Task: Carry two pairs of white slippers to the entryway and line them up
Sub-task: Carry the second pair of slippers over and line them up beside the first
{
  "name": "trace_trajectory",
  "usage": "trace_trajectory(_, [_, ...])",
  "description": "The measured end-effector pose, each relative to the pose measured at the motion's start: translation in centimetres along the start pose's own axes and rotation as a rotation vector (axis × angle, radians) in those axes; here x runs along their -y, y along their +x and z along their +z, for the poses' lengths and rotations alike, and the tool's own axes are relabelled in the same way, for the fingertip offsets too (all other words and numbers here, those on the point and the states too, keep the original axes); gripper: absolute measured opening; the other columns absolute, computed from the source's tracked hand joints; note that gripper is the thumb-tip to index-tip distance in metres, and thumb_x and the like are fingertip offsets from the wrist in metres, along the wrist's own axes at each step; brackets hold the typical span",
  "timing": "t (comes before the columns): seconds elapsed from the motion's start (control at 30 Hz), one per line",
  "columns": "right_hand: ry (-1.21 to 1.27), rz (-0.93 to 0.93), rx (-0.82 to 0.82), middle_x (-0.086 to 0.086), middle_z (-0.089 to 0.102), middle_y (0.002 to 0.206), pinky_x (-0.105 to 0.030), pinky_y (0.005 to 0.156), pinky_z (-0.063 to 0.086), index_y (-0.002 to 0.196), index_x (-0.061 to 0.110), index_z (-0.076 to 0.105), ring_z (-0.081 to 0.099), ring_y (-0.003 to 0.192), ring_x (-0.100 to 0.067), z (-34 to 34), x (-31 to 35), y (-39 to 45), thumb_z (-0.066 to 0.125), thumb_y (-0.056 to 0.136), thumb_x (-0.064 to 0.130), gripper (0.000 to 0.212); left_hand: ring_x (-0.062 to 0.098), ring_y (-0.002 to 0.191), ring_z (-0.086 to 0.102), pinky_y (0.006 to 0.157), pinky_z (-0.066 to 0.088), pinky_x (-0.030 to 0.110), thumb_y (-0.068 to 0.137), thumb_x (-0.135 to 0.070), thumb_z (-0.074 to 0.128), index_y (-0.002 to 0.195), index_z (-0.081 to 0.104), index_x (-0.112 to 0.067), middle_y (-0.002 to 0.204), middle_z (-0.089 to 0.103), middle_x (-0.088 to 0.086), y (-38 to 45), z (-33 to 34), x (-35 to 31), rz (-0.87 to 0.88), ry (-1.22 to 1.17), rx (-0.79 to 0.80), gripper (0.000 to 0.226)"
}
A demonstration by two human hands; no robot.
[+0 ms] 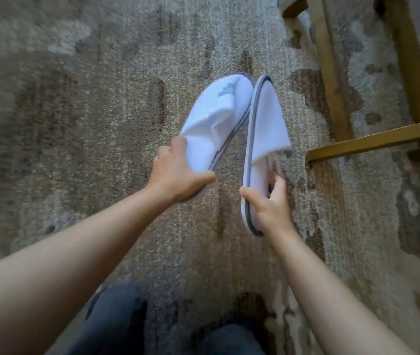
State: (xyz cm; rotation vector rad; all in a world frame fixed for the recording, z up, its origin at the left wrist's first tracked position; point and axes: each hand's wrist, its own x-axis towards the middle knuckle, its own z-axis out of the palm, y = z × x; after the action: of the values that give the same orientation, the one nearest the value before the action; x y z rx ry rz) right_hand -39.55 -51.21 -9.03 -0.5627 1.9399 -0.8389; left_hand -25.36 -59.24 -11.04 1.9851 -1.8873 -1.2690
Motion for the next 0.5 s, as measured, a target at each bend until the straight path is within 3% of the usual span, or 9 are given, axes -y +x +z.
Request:
trace_trajectory(0.17, [0.047, -0.05, 0.136, 0.0, 0.041, 0.123, -0.028, 0.091, 0.035, 0.134, 0.01, 0.026, 0.042, 0.109, -0.011, -1.4, 12.0, -11.1, 0.068, 0.074, 0.014, 0.074, 0.028, 0.125, 0.034, 0.094, 0.03, 0.03, 0.05, -0.047, 0.062, 0.131, 0.029, -0.014, 0.134, 0.036, 0.02, -10.6, -12.2, -6.0, -0.087, -0.148, -0.108, 0.094])
trace_trajectory(0.3, [0.051, -0.089, 0.256, -0.006, 0.037, 0.14, -0.039, 0.107, 0.035, 0.137, 0.011, 0.022, 0.039, 0.125, -0.018, -5.2, 23.5, -20.9, 0.061, 0.057, 0.03, 0.092, 0.02, 0.126, 0.031, 0.082, 0.021, 0.016, 0.05, -0.044, 0.06, 0.133, 0.027, -0.016, 0.138, 0.033, 0.012, -19.2, -22.5, -13.6, -0.081, -0.226, -0.213, 0.093])
trace_trajectory(0.5, [0.188, -0.129, 0.37, -0.008, 0.033, 0.146, -0.043, 0.11, 0.033, 0.14, 0.017, 0.017, 0.037, 0.131, -0.019, -12.7, 36.2, -31.8, 0.061, 0.058, 0.024, 0.093, 0.018, 0.126, 0.031, 0.093, 0.023, 0.024, 0.063, -0.034, 0.073, 0.133, 0.03, -0.017, 0.14, 0.034, 0.01, -30.2, -33.3, -24.8, -0.017, -0.29, -0.291, 0.084])
